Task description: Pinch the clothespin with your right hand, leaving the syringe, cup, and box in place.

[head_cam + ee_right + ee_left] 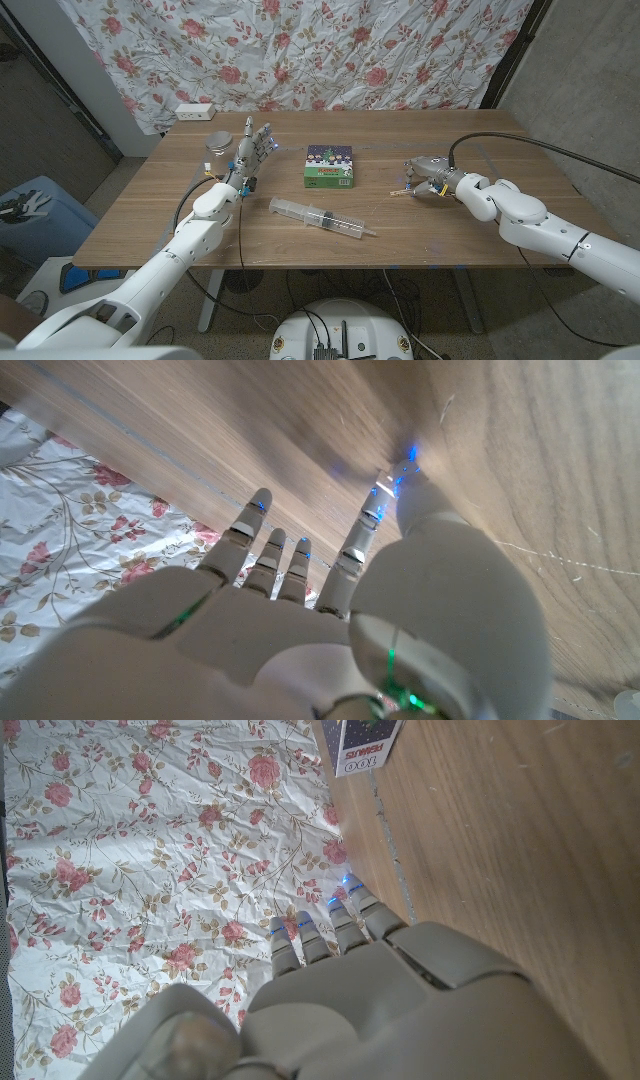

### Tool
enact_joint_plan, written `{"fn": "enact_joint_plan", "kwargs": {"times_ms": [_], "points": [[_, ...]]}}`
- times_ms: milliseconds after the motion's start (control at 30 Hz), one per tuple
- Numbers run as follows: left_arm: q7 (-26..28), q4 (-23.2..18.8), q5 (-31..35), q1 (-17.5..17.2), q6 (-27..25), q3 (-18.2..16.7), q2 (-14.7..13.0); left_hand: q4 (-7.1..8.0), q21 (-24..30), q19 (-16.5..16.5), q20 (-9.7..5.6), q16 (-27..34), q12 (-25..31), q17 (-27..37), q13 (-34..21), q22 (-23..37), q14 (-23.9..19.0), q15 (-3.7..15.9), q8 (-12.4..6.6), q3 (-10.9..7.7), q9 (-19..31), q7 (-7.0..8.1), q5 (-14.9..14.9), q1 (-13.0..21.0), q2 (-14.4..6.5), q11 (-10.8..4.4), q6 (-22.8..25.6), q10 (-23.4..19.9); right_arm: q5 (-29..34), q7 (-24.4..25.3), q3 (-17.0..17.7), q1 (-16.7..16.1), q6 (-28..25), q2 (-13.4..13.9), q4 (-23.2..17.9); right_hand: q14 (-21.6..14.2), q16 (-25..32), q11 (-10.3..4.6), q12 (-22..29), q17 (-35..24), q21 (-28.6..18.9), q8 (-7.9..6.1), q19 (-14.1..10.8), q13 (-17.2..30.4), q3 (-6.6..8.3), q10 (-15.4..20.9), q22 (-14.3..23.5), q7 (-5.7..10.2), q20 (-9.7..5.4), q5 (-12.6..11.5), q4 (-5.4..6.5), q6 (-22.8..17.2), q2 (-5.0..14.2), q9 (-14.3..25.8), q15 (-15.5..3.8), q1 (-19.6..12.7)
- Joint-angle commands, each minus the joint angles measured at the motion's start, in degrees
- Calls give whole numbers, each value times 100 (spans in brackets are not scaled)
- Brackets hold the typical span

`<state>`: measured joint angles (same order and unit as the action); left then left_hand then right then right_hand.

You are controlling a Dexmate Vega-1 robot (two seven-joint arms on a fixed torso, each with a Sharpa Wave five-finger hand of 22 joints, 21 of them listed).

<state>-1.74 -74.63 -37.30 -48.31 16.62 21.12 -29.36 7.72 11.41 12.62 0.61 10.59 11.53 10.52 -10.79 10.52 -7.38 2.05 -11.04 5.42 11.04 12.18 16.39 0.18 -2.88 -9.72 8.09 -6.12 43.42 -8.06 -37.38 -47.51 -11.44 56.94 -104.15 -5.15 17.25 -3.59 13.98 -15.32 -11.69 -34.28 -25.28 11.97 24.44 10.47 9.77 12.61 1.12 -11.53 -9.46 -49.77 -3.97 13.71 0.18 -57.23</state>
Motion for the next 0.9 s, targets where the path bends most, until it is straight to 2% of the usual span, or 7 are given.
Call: {"fn": "enact_joint_plan", "kwargs": {"times_ms": [33,900], "points": [[-1,2,0,2,1,1,1,32,41,38,-3,28,35,21,-12,14,-28,56,-36,1,28,50,24,5,-60,-45,3,-17,18,0,-4,-30,-1,36,-26,-74,59,-11,19,-12,7,-42,-63,2,-4,71,5,6,29,28,35,-79,61,33,-12,-23],[-2,1,-1,2,-1,-1,-1,32,40,35,-6,30,31,21,-12,14,-30,60,-35,1,28,50,24,4,-61,-48,1,-8,-116,45,153,-118,-3,131,-174,-94,72,-36,16,-28,8,-152,-124,-4,-75,205,7,5,38,74,101,-284,144,77,-6,86]]}}
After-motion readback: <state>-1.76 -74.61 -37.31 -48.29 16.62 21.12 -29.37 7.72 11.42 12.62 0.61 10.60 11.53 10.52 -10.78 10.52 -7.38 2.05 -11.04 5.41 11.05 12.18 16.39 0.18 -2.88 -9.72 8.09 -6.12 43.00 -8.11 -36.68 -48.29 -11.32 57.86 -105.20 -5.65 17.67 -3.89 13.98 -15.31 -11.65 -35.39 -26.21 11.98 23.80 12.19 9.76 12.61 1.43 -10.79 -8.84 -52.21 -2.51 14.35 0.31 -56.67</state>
